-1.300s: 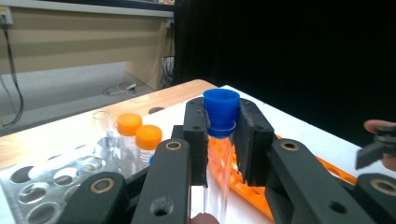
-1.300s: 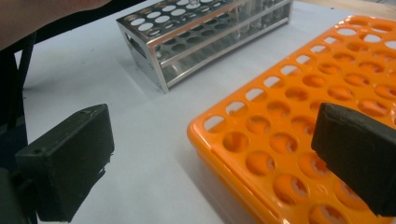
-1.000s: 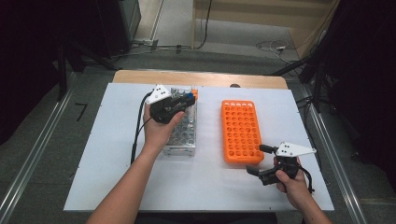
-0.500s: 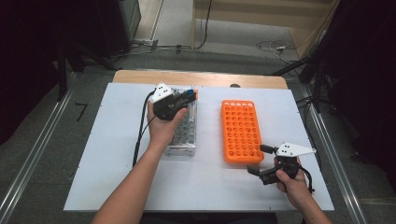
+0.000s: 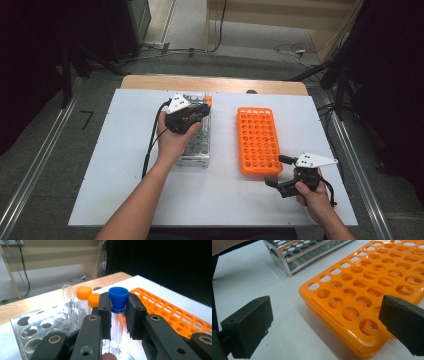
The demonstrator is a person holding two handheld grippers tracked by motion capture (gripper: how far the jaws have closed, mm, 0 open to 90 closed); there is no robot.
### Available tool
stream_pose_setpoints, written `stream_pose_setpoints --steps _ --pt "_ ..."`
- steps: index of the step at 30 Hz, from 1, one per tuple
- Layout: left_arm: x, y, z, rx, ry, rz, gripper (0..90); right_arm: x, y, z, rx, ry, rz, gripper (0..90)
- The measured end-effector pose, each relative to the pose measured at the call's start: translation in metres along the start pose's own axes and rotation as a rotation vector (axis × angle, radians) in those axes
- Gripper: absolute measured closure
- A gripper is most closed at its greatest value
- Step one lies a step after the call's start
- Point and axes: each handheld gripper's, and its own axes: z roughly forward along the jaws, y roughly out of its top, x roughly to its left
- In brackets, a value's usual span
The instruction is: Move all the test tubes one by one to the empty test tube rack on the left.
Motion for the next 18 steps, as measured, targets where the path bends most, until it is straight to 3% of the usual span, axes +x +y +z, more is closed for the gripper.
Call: stream_pose_setpoints --steps 11,15,18 --pt "-0.0052 -0.0042 -0.0006 0.045 -0.002 0.027 76.1 -0.0008 -0.0009 0.001 0.002 0.001 -0.001 0.0" --pt "-0.0033 -0.0042 -0.0013 0.046 -0.021 0.006 74.5 -0.0012 -0.0009 0.0008 0.0 -0.002 -0.001 0.0" --pt "-0.0031 -0.0042 -0.0019 0.042 -0.039 -0.021 68.6 -0.0022 -0.0011 0.0005 -0.004 -0.005 0.001 0.0"
